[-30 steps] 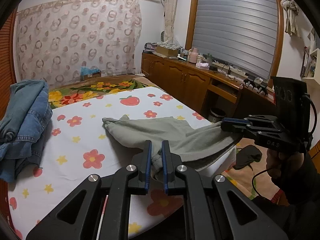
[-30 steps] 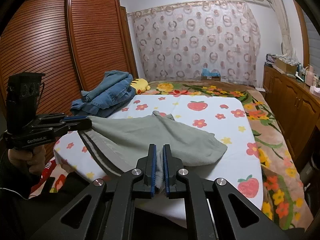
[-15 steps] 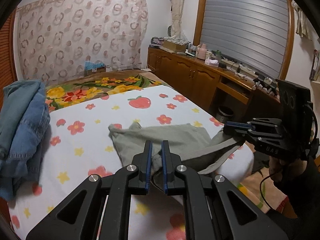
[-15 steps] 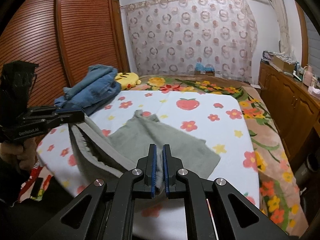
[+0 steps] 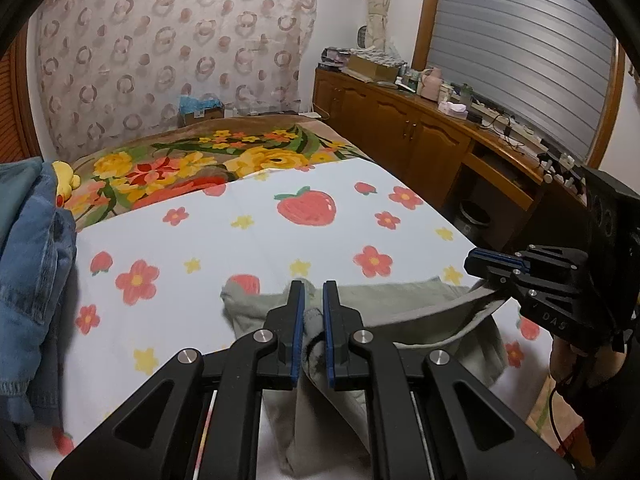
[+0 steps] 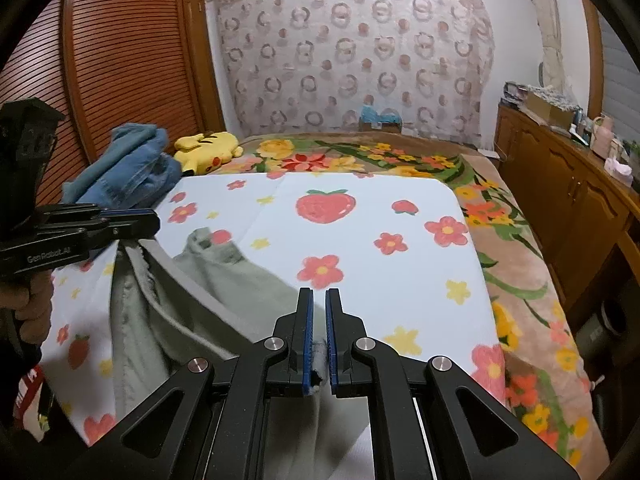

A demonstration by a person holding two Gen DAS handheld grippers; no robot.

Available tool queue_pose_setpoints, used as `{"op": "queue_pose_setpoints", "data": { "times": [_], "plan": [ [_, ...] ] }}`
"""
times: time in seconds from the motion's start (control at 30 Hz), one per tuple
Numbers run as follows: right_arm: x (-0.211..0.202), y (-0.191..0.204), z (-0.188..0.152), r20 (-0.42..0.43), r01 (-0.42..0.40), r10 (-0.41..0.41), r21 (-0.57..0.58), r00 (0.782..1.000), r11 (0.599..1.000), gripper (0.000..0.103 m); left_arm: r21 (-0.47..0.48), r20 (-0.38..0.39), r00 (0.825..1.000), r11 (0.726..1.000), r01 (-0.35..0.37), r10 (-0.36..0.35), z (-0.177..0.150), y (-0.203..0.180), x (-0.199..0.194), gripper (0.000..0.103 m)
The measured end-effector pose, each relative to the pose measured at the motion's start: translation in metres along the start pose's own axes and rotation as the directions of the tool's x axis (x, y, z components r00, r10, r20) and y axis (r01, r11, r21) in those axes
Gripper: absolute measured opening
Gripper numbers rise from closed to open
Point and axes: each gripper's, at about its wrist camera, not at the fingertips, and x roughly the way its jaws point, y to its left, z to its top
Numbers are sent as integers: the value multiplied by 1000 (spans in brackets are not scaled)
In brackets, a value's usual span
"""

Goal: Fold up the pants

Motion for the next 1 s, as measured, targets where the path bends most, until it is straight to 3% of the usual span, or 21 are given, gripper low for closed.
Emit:
{"op": "queue_pose_setpoints", "data": {
  "times": [0.17, 0.27, 0.43, 0.5, 0.53, 0.63, 1.0],
  "plan": [
    [9, 3, 3, -27, 6, -5, 15, 1000, 1000, 6, -6, -35, 999, 1000, -18, 18, 1, 2, 15, 11],
    [0, 6, 2, -14, 10, -9, 26, 1000, 1000, 6, -11, -34, 999, 1000, -21, 20, -2, 3, 12, 19],
    [-18, 11, -7, 15, 7, -7, 20, 1000, 1000, 11, -5, -24, 1000, 1000, -9, 9, -6, 3, 1, 49],
    [-27, 18, -14, 21, -21, 21, 6, 1000, 1000, 14, 3, -12, 1000, 1000, 4, -4, -11, 2, -7, 53],
    [-31, 23, -20, 21, -32, 32, -4, 999, 999, 18, 4, -10, 1000, 1000, 6, -5, -13, 2, -9, 61],
    [-41, 38, -34, 14, -65, 65, -31, 998, 997, 28, 5, 1, 1000, 1000, 3, -3, -27, 3, -18, 72],
    [-56, 78, -69, -25, -204, 203, -59, 979, 977, 29, -18, -2, 1000, 999, -30, 30, -73, 16, -43, 73]
  ]
}}
